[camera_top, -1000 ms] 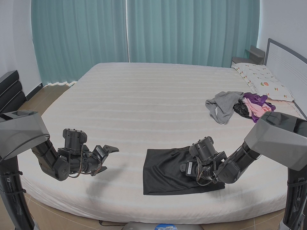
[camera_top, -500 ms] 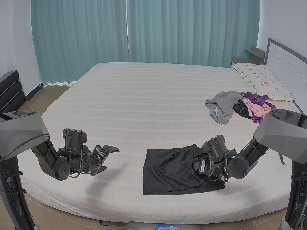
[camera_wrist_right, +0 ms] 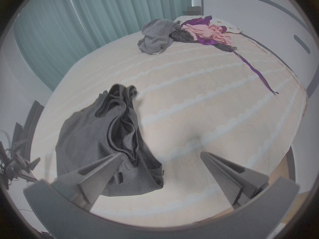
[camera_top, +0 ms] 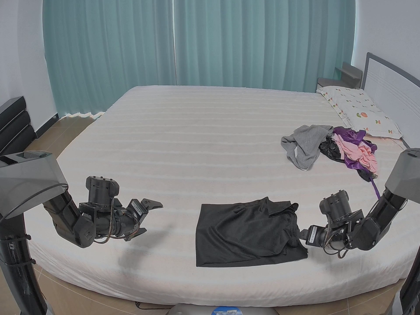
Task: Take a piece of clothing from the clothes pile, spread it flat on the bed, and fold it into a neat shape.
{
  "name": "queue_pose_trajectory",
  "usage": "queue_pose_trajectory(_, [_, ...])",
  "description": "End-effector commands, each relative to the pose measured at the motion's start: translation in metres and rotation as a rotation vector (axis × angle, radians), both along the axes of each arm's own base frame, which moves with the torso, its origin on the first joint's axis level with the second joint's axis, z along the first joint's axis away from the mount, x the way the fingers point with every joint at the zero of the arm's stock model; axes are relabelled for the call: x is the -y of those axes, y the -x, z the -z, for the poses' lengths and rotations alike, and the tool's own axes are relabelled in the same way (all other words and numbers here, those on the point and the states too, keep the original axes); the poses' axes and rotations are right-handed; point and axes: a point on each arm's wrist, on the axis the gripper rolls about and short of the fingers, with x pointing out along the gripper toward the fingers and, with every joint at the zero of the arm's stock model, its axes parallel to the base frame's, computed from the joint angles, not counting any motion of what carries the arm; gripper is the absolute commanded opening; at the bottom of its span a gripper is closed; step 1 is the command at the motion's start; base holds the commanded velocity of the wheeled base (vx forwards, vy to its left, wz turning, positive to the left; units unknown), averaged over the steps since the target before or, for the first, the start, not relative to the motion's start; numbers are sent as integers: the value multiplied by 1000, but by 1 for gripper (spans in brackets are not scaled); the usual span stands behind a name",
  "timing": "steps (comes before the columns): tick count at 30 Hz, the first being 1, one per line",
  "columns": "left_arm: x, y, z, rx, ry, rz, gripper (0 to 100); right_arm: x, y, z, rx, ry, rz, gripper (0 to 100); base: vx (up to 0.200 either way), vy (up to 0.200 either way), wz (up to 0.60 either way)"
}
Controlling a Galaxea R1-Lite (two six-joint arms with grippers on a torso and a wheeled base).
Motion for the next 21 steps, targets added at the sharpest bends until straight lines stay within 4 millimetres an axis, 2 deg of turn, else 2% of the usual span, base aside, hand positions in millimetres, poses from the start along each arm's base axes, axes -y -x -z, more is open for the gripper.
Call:
queue_pose_trajectory(1, [0, 0, 1, -3, 0, -2, 100, 20, 13, -21, 64, -50, 33, 100, 0, 0, 0])
queue_pose_trajectory(6, [0, 0, 1, -3, 0, -2, 100, 24, 16, -34, 83, -176, -16, 100, 0, 0, 0])
queue_pose_trajectory(9, [0, 0, 1, -3, 0, -2, 100, 21, 15, -31, 55, -234, -66, 100, 0, 0, 0])
queue_pose_trajectory(13, [0, 0, 1, -3, 0, -2, 100, 16, 7, -19, 12, -289, -80, 100, 0, 0, 0])
queue_pose_trajectory(15, [0, 0, 1, -3, 0, -2, 100, 12, -1, -6, 3, -314, -88, 100, 0, 0, 0])
queue_pose_trajectory(21, [0, 0, 1, -4, -1, -1, 100, 0, -7, 19, 59, -366, -197, 100, 0, 0, 0])
